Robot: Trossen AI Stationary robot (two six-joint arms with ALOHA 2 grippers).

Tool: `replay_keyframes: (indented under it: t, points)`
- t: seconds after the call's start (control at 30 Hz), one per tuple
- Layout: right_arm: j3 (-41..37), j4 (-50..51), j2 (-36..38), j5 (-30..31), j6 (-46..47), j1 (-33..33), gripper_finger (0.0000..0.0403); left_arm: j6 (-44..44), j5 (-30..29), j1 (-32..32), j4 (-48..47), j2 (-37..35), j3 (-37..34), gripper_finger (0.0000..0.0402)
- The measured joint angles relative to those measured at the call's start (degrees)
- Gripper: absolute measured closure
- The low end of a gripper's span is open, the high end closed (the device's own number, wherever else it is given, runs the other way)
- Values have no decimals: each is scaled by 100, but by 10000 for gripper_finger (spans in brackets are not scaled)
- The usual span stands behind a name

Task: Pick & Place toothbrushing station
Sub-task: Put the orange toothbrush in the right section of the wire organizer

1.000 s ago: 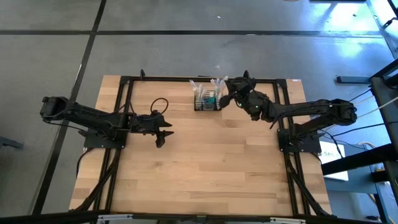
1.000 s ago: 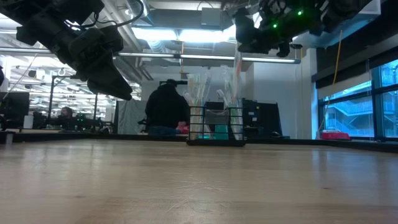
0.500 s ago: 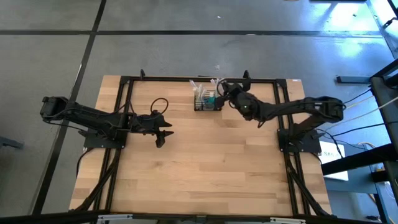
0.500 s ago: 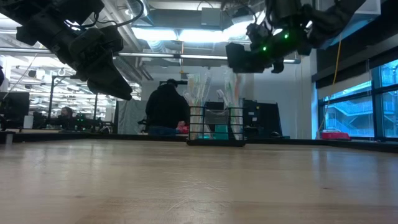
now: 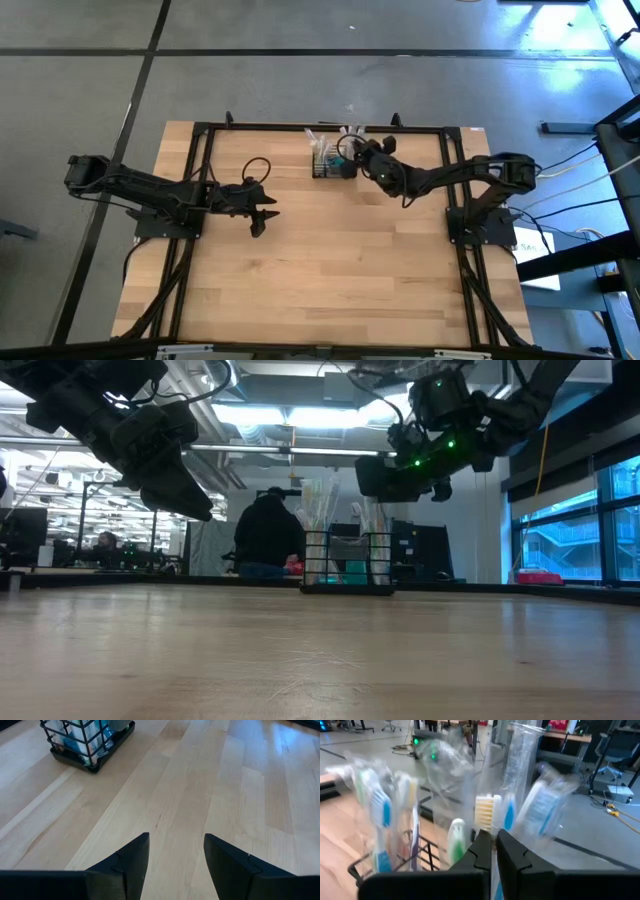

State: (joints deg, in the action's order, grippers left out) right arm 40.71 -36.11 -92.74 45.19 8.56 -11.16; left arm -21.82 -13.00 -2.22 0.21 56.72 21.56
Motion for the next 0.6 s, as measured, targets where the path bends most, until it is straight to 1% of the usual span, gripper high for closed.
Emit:
replay_keyframes:
  t: [0.3, 0.4, 0.6]
  points:
    - [-2, 58, -119, -37, 275, 46, 388, 0, 1, 0, -1, 0, 0, 217]
    - [-2, 56, -121, -42, 302, 46, 360, 0, -1, 0, -2, -1, 0, 217]
    - [-1, 56, -119, 116, 345, 50, 283, 0, -1, 2, -2, -1, 0, 217]
